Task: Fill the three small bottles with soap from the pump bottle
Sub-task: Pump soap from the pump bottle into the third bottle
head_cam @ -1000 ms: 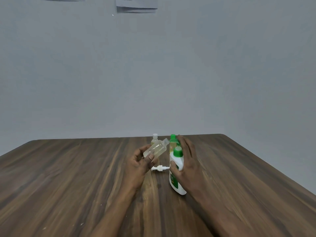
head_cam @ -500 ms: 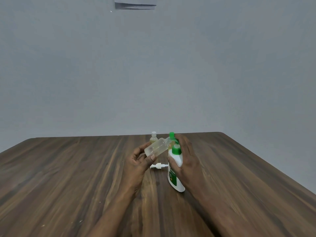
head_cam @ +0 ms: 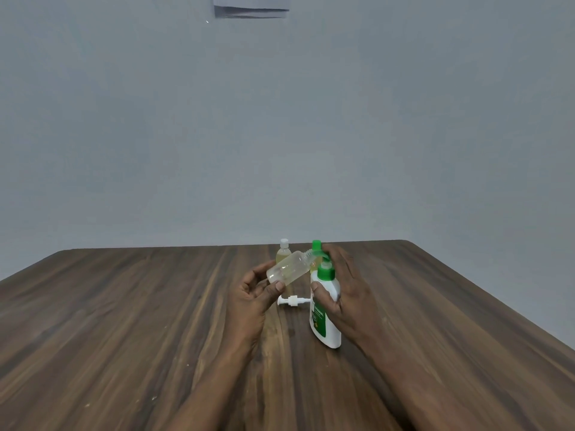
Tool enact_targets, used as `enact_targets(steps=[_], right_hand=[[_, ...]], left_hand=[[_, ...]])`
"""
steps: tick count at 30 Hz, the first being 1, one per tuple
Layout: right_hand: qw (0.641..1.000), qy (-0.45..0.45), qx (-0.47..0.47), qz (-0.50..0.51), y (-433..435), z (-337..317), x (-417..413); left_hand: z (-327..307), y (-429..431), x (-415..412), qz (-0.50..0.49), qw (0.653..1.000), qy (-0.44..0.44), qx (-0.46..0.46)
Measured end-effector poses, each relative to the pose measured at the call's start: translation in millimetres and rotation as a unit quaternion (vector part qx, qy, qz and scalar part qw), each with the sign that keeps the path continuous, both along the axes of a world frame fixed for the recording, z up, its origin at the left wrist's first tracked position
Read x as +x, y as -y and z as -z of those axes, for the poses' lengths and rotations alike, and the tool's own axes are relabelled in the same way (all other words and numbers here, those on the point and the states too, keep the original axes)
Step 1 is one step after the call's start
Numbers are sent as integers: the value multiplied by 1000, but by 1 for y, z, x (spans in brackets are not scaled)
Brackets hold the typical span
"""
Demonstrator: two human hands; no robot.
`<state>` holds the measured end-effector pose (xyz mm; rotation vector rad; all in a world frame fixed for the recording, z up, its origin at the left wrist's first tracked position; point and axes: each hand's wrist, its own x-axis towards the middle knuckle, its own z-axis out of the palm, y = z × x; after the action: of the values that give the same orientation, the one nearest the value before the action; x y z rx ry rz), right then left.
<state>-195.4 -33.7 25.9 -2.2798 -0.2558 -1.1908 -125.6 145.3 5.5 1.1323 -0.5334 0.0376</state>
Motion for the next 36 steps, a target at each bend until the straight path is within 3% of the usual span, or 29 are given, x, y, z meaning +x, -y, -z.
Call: enact_targets(steps=[13, 36], right_hand=[[997, -29, -39, 53, 11, 10, 3], [999, -13, -42, 20, 13, -5, -3]], left_hand=[[1, -1, -3, -14, 999, -21, 21], [1, -5, -3, 11, 999, -31, -20]])
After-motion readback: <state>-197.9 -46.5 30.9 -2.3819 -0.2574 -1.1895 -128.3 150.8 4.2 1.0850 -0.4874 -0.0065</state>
